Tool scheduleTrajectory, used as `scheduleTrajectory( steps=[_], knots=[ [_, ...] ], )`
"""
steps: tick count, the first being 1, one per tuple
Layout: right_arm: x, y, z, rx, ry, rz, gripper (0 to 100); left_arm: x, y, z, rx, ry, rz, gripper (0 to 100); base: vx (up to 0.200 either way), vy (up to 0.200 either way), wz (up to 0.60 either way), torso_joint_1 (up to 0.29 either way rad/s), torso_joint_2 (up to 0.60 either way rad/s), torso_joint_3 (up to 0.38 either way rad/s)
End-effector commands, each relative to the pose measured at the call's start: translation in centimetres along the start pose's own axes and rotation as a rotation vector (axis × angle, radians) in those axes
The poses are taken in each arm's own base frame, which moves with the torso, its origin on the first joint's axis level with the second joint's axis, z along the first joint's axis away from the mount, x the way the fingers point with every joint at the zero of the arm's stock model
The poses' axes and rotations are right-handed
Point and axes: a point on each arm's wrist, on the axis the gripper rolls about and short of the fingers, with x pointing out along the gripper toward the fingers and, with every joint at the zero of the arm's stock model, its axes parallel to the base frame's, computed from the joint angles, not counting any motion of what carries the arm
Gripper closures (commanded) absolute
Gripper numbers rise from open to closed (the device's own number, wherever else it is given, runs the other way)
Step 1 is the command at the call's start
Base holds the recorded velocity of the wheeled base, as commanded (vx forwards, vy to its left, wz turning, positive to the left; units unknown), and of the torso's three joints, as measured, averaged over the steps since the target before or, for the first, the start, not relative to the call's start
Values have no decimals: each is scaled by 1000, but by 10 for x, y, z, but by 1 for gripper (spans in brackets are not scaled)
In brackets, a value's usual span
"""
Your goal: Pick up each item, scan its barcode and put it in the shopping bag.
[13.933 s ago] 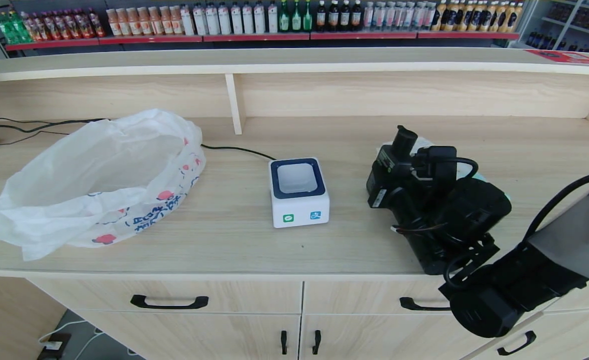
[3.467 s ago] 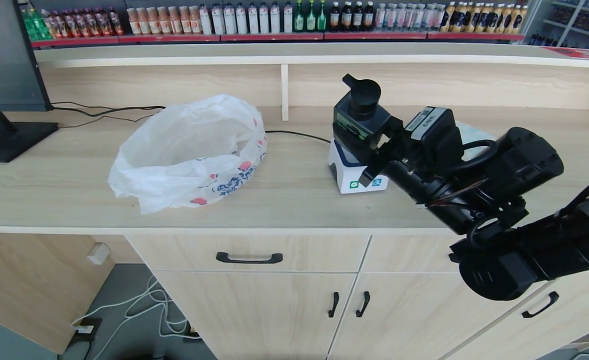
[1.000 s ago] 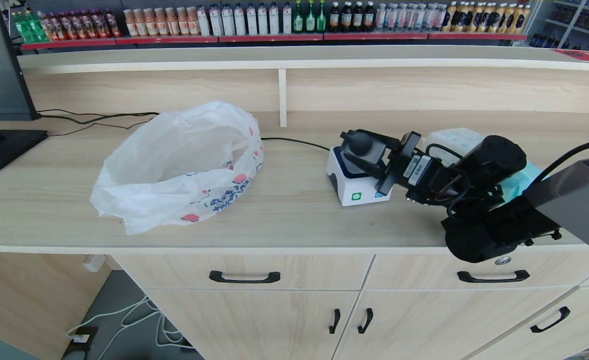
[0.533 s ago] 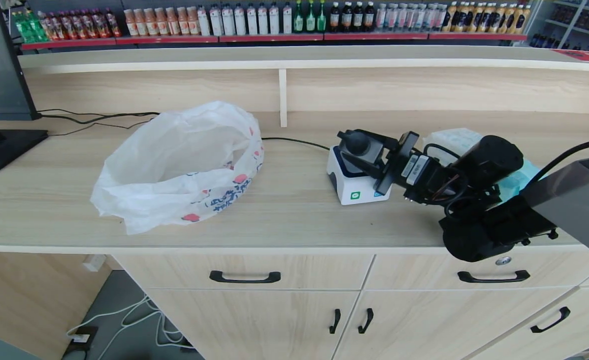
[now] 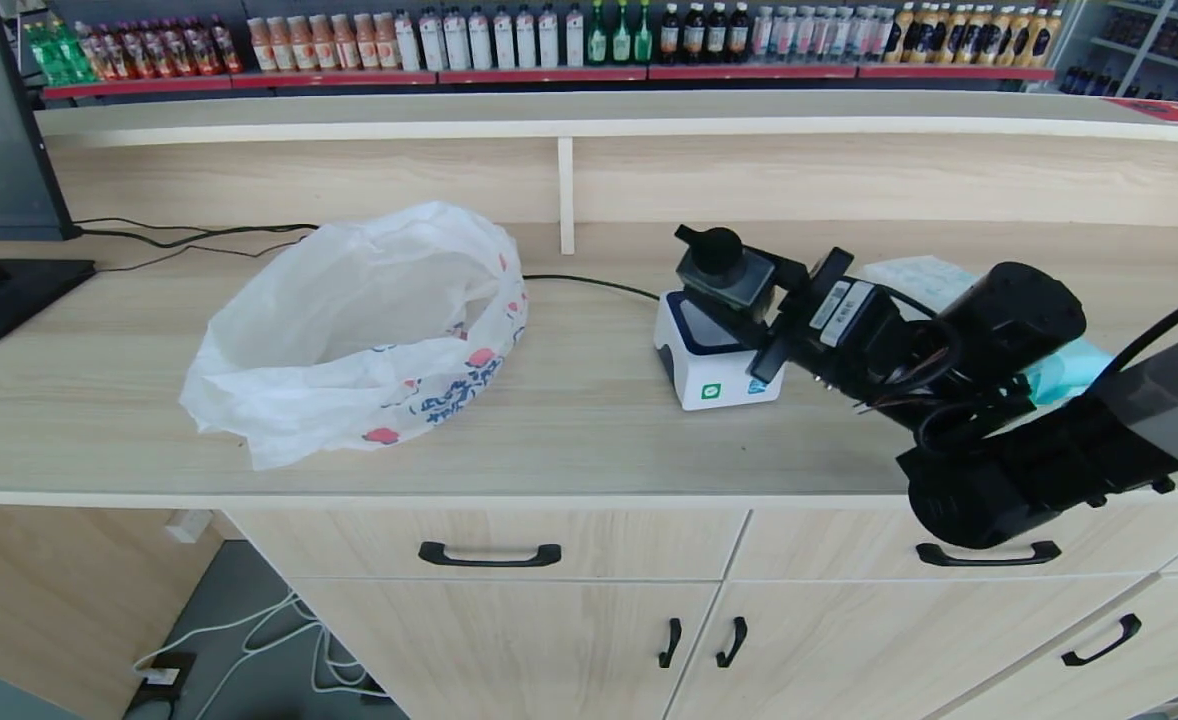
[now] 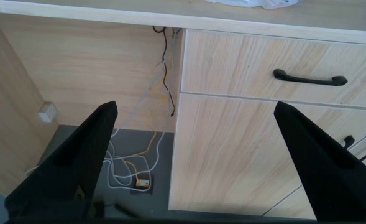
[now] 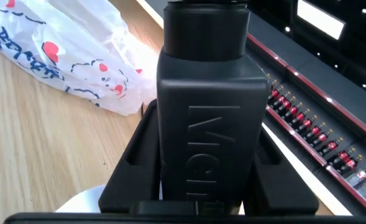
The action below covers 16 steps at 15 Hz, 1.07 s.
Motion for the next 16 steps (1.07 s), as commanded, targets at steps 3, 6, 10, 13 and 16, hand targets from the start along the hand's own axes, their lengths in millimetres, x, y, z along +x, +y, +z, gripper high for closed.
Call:
scheduleTrajectory(
  steps=[3,6,10,13,16],
  knots=[
    [3,11,54,92,-4,-41,100,0,0,0,0,0,0,0,0,0,0,0,0,0],
    [-19,16,84,217,110,-128,100,0,0,0,-1,0,0,0,0,0,0,0,0,0],
    [-37,12,105,355,144,-187,100,0,0,0,-1,0,0,0,0,0,0,0,0,0],
    [-40,0,125,465,167,-359,100,0,0,0,3,4,0,0,0,0,0,0,0,0],
    [-53,6,130,555,204,-382,100,0,0,0,0,4,0,0,0,0,0,0,0,0]
  ],
)
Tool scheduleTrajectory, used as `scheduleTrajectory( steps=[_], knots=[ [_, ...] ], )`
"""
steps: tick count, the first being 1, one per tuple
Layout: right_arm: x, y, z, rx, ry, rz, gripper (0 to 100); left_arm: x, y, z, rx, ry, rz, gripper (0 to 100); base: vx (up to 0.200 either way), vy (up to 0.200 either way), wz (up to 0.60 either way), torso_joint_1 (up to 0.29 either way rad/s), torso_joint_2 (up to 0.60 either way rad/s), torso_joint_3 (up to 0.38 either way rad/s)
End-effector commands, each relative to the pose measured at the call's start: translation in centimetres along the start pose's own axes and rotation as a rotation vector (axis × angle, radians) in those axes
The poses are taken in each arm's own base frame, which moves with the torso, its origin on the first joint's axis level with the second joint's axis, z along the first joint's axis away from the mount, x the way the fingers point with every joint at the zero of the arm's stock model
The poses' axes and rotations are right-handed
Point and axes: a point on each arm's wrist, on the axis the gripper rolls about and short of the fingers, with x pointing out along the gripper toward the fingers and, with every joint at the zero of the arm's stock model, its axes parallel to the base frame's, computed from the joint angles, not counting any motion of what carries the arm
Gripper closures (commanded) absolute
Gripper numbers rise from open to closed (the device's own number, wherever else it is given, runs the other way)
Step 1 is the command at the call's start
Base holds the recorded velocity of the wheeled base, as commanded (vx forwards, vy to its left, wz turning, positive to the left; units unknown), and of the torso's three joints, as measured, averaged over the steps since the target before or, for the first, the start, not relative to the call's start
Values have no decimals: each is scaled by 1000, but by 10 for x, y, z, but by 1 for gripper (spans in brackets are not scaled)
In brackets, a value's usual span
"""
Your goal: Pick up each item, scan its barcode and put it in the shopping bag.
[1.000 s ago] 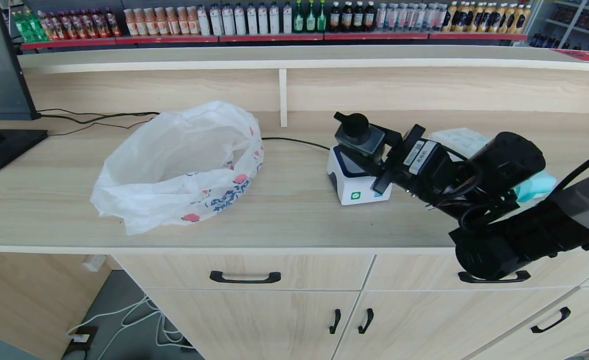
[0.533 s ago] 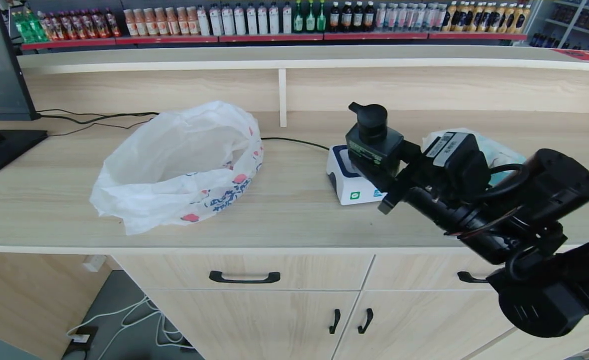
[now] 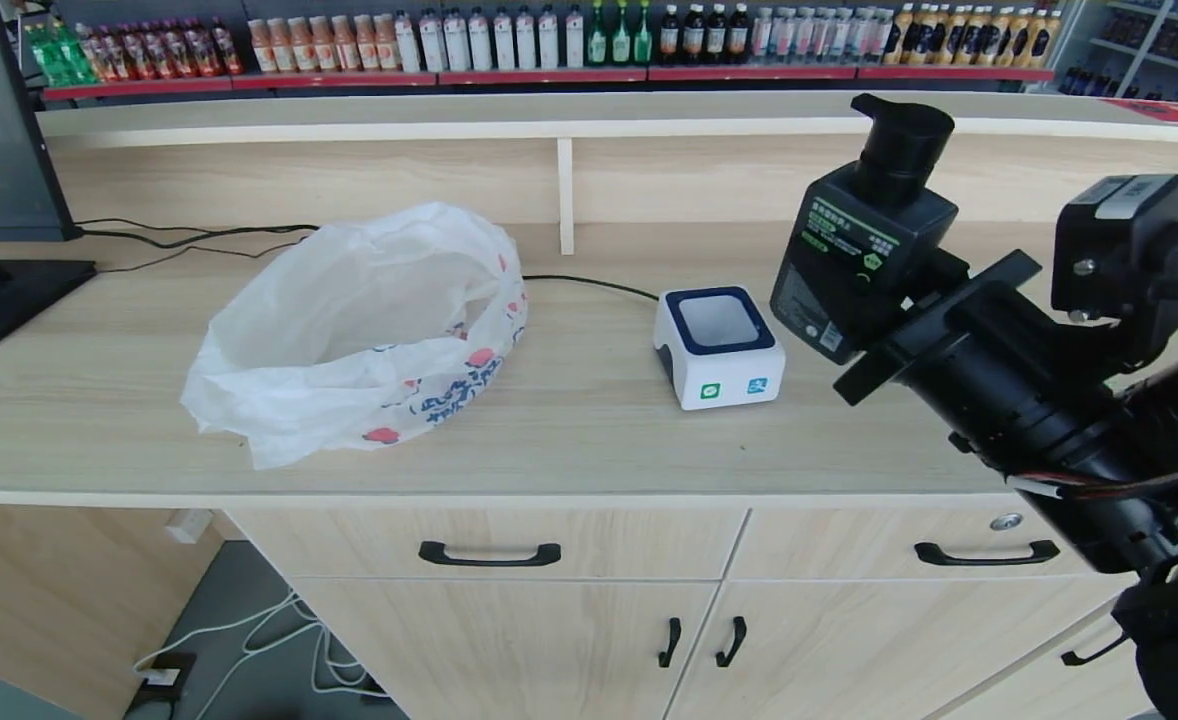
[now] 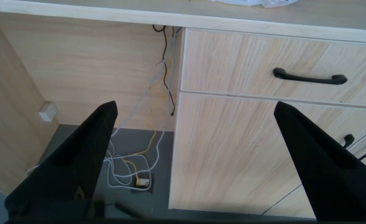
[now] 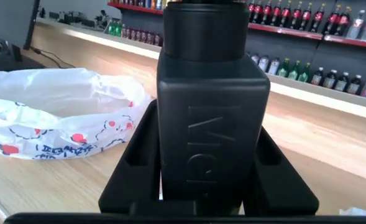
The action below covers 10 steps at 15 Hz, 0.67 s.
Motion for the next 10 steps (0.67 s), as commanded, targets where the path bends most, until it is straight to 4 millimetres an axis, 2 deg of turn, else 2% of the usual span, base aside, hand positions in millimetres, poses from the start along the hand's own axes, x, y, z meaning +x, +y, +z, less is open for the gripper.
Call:
scheduleTrajectory(
  steps=[1,3,6,10],
  knots=[
    [-16,0,1,57,43,-32,100,0,0,0,1,0,0,0,0,0,0,0,0,0],
    [-15,-3,1,131,59,-138,100,0,0,0,0,0,0,0,0,0,0,0,0,0],
    [-11,-3,1,157,56,-171,100,0,0,0,1,0,0,0,-200,0,0,7,7,-1],
    [-12,-7,3,151,48,-184,100,0,0,0,23,-5,0,0,0,0,0,0,0,0]
  ],
)
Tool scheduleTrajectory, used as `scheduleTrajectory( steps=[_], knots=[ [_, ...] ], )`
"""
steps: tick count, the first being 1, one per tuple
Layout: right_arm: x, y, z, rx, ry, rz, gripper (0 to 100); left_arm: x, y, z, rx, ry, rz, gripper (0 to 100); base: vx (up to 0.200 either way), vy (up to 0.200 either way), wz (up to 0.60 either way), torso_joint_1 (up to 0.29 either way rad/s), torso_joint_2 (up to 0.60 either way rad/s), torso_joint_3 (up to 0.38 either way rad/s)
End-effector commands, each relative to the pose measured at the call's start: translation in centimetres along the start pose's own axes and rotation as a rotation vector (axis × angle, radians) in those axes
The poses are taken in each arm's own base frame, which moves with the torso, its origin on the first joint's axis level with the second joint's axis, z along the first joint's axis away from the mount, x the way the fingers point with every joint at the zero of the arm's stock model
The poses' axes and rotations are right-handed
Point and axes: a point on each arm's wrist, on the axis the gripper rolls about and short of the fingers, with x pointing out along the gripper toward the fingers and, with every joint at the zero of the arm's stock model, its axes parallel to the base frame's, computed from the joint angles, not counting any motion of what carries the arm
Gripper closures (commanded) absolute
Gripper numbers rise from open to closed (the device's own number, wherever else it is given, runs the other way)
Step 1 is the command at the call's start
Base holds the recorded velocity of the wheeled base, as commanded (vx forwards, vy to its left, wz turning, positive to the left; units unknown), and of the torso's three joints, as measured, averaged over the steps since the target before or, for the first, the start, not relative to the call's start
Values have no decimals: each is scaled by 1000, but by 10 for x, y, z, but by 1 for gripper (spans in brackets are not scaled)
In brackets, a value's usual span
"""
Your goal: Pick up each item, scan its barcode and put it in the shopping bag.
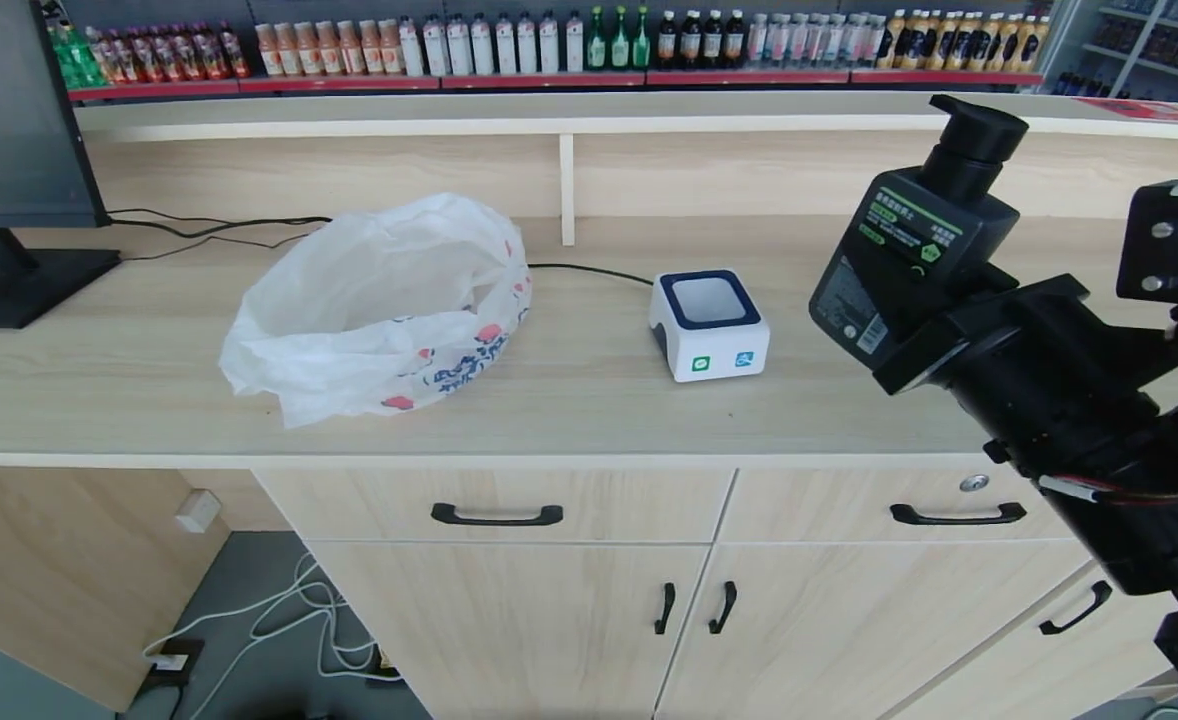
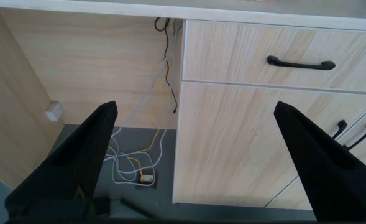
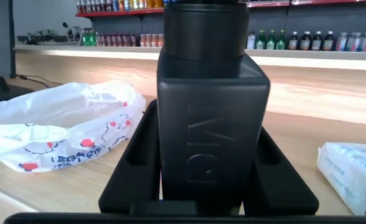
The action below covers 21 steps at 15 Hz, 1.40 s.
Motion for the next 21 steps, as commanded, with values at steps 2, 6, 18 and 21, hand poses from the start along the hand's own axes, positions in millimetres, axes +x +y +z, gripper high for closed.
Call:
scheduleTrajectory(
  steps=[2,6,18,21],
  knots=[
    [-2,-3,1,-5,0,-9,100,0,0,0,-3,-3,1,0,0,200,0,24,15,0],
    [-5,-7,4,-11,-4,-23,100,0,0,1,-3,-6,1,0,0,200,0,2,2,4],
    [6,-6,-3,-12,-2,-25,100,0,0,0,-24,-2,2,0,0,150,0,3,-1,3],
    [4,-6,-4,-12,6,-24,100,0,0,0,-29,-2,2,0,200,0,0,1,1,4]
  ],
)
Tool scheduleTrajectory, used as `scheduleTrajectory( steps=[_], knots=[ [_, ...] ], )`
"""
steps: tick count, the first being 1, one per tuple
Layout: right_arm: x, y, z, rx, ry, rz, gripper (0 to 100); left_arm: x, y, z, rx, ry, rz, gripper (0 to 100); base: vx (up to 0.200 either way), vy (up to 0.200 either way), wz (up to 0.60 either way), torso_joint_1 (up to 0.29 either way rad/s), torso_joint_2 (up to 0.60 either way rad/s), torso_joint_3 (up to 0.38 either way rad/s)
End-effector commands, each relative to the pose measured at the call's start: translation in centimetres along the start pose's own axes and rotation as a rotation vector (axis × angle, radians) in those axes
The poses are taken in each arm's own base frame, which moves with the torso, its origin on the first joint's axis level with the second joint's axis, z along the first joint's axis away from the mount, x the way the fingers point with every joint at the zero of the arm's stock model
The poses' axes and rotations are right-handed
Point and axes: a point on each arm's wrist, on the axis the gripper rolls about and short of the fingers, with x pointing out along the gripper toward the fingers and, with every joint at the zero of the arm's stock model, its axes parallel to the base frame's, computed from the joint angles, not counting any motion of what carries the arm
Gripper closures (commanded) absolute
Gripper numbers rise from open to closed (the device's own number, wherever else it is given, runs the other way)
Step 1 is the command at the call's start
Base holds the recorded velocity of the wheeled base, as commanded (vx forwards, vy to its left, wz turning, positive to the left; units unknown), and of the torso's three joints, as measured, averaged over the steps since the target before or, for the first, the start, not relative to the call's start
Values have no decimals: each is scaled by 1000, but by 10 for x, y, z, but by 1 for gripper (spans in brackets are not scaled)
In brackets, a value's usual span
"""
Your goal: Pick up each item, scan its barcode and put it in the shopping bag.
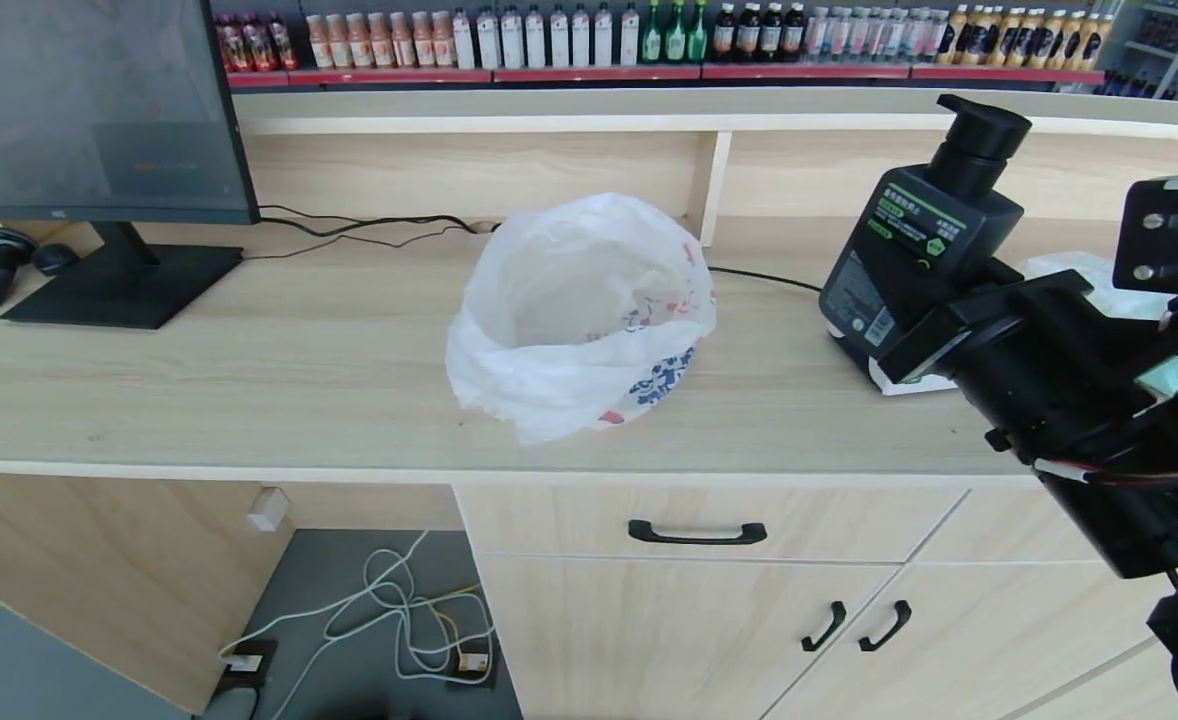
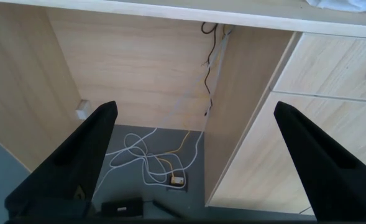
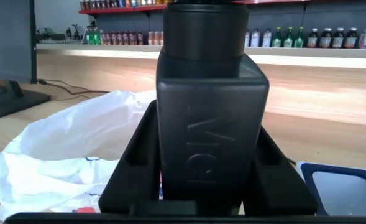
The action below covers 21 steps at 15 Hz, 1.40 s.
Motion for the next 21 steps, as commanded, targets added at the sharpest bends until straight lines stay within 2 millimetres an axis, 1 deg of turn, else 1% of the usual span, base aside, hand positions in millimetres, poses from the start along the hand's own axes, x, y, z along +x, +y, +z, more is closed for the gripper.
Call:
scheduleTrajectory(
  steps=[1,3,7,9,11,13,20,21],
  knots=[
    [0,0,-2,-2,6,0,100,0,0,0,-2,-1,1,0,200,0,0,-17,-7,7],
    [2,1,-6,-1,14,0,100,0,0,0,-2,1,1,0,200,0,0,5,-7,2],
    [6,0,-3,22,-3,-3,100,0,0,0,0,-1,1,0,0,0,0,0,0,0],
    [14,1,0,28,-33,-6,100,0,0,0,0,1,1,0,0,0,0,0,0,0],
    [22,3,-2,31,-45,-6,100,0,0,0,0,-1,1,0,0,0,0,0,0,0],
    [25,3,0,33,-56,-8,100,0,0,0,0,1,1,0,0,0,0,0,0,0],
    [28,3,1,35,-66,-9,100,0,0,0,0,-1,1,0,0,0,600,1,5,5],
    [26,3,-1,33,-56,-8,100,0,0,0,0,-1,1,0,0,0,0,0,0,0]
  ],
)
